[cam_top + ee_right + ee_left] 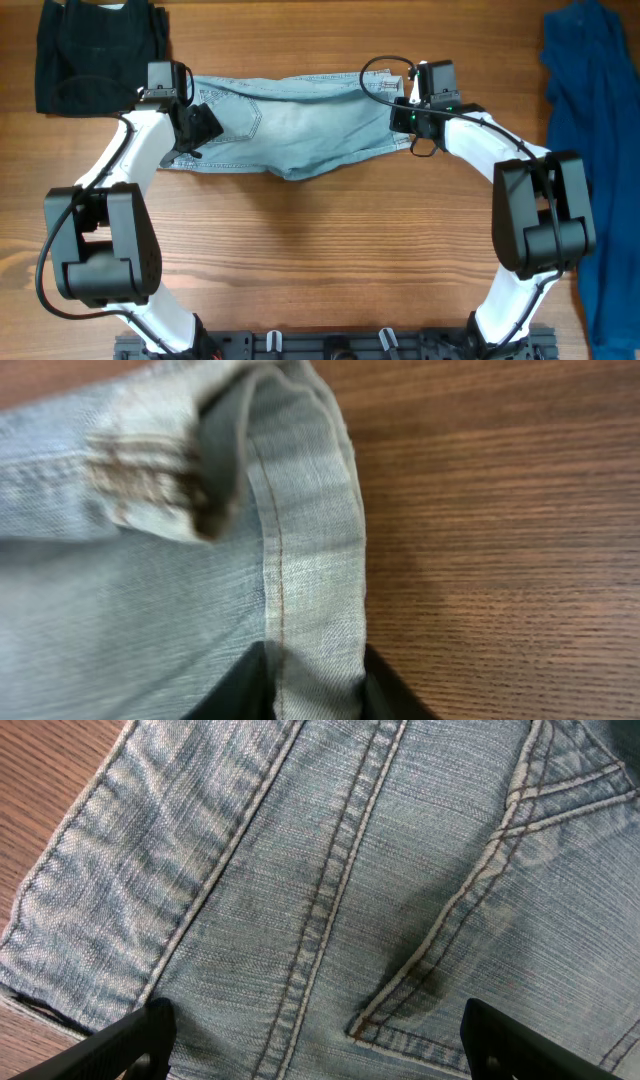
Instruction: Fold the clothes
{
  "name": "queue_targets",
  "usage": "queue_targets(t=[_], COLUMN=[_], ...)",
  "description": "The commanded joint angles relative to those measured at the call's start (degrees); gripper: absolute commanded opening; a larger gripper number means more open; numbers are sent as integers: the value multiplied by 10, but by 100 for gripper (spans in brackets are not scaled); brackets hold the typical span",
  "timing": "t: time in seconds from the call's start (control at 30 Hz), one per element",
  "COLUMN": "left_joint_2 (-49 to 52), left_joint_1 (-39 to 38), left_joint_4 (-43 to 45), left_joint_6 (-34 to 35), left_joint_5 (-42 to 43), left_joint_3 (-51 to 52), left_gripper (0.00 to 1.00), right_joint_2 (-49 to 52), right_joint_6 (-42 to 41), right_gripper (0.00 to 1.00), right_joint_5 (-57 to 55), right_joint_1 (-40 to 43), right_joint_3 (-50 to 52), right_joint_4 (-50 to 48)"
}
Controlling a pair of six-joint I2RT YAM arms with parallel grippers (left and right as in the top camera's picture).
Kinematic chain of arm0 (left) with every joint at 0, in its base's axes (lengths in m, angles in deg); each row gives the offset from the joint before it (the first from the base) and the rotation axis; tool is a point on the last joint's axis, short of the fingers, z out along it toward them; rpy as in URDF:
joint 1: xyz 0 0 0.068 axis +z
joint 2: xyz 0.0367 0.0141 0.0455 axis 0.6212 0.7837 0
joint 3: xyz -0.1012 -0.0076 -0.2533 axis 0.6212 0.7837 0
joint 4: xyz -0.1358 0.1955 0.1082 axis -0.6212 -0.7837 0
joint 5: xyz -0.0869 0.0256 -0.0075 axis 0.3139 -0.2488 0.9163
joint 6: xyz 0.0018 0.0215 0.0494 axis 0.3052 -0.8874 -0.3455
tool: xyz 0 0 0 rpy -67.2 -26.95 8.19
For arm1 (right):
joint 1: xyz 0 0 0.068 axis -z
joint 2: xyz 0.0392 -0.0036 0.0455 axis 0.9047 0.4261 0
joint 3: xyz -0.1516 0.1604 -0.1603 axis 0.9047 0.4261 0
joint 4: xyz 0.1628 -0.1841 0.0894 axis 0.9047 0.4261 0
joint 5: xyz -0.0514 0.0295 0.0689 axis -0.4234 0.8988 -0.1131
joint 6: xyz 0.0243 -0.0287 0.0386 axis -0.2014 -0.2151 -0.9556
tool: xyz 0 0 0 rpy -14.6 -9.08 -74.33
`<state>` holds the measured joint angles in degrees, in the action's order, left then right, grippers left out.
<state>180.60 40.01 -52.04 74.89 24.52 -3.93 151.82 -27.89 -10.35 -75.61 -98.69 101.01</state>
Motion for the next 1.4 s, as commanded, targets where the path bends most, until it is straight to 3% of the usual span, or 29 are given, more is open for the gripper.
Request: queue_targets(t=[0.0,0.1,0.23,0.43,0.7,0.73,0.77,0.8,0.83,0.9,1.0,1.2,1.37], left_joint_2=[8,8,8,8,8,8,8,8,7,-6,-43,-67,-65], left_joint_1=[0,0,0,0,0,0,0,0,0,0,2,47,110], left_joint_4=[-2,-1,-1,-1,-3,-4,-5,-2,-4,-19,-22,-2,23], left_joint_6=[0,0,0,-1,-1,-1,-1,-6,-17,-21,-37,-96,-126], left_joint_5=[3,3,3,3,3,3,3,3,3,3,1,-1,21], left_joint_3=[8,8,8,8,8,8,8,8,5,-7,-26,-28,-28], left_gripper=[92,92,92,92,94,96,97,97,91,87,92,98,99], right_joint_2=[10,2,-29,-36,-26,-24,-23,-23,-24,-26,-39,-17,19], right_joint_6=[-1,-1,-1,-1,17,26,50,73,85,113,124,130,119], right_gripper=[15,9,8,7,9,30,66,95,100,100,100,72,70], right_joint_5=[13,13,13,13,9,10,20,36,48,91,155,159,160], right_joint_1=[-4,3,17,20,31,31,30,30,30,30,30,19,17], right_joint_3=[4,-13,-43,-107,-95,-90,-89,-89,-90,-98,-108,-100,-84], right_joint_4=[7,47,111,287,375,383,395,406,414,407,337,244,206])
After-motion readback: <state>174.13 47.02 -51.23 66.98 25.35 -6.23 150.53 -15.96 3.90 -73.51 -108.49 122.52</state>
